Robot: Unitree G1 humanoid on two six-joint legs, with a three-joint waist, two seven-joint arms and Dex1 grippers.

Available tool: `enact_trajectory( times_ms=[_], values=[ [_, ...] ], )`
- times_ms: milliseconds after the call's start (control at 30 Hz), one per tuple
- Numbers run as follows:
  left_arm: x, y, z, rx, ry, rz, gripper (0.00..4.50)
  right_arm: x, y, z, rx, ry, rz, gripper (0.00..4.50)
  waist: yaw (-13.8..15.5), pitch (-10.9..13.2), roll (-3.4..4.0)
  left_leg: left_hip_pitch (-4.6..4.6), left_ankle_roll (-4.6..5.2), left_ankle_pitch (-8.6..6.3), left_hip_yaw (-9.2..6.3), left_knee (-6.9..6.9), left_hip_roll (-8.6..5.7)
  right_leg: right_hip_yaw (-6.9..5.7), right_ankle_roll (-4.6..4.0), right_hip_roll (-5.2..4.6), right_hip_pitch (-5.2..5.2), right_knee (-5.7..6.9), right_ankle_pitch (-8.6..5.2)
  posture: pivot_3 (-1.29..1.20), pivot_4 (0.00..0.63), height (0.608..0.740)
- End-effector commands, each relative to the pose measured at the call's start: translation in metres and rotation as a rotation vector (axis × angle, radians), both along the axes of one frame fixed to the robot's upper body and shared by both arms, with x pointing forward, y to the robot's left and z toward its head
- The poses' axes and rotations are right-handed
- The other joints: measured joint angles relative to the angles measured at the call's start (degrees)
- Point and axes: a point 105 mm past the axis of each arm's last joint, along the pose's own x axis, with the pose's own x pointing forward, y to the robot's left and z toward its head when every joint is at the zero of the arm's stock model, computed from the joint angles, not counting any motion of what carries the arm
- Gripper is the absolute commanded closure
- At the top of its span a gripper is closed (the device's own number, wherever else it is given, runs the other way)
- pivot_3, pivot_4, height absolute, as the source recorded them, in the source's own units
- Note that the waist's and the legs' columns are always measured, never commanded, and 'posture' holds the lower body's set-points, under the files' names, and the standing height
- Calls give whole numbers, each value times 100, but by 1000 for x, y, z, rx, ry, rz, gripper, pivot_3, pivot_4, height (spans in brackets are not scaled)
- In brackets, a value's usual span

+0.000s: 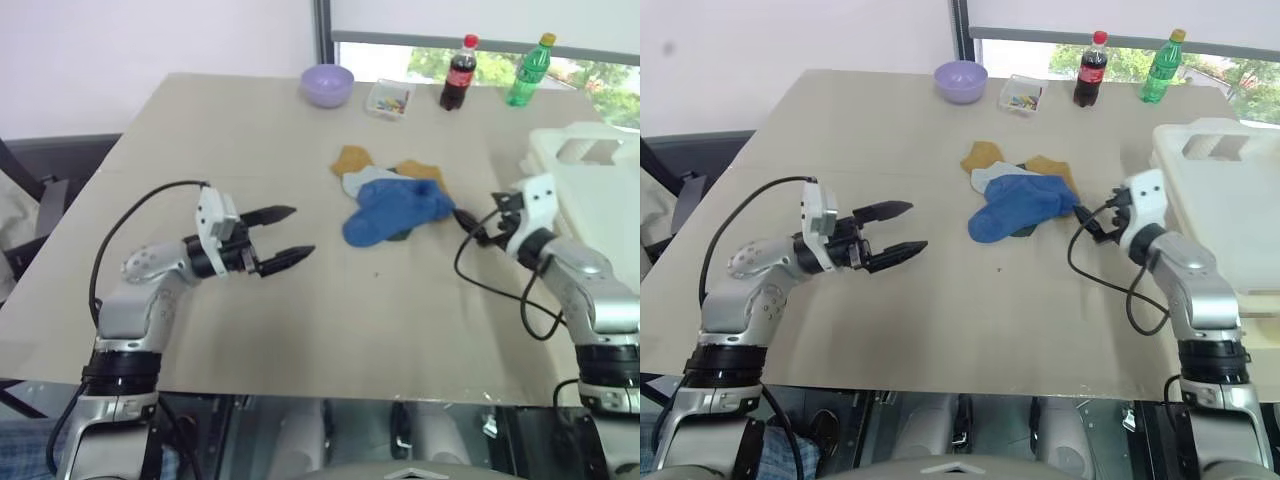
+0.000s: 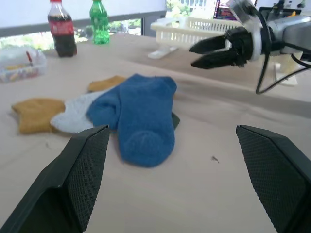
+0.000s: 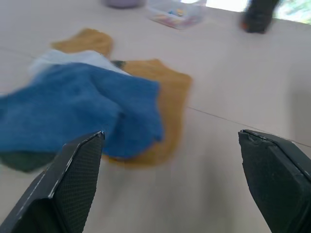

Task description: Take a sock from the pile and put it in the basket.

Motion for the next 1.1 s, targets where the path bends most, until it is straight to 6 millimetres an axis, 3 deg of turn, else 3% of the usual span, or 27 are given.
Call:
enact_trajectory(
  times_ms=[33,367,833,933,1100],
  values=[
    [-7,3,5,31,-37,22,61,7,23,11,37,-2,91,0,-11,1,1,1,1,-1,-1,0,1,0,0,1,0,1,0,0,150,736],
    [-9,12,3,75,-29,62,61,19,57,22,77,-16,170,0,10,2,4,1,1,-1,-3,1,2,-5,-1,0,-4,10,1,0,150,736],
    [-10,9,3,49,-36,79,61,40,46,-1,47,52,78,0,-63,2,4,-1,0,0,0,1,2,-3,-1,1,-6,10,1,0,150,736],
    [-10,9,1,46,-32,86,0,39,47,-1,52,49,91,783,-112,3,4,-2,-1,1,2,1,2,-1,-1,0,-6,10,2,0,150,736],
    [-11,9,1,37,-32,94,0,37,46,-3,45,52,92,2500,-127,3,4,0,-1,0,3,1,3,0,-1,1,-6,10,2,0,150,736]
  ],
)
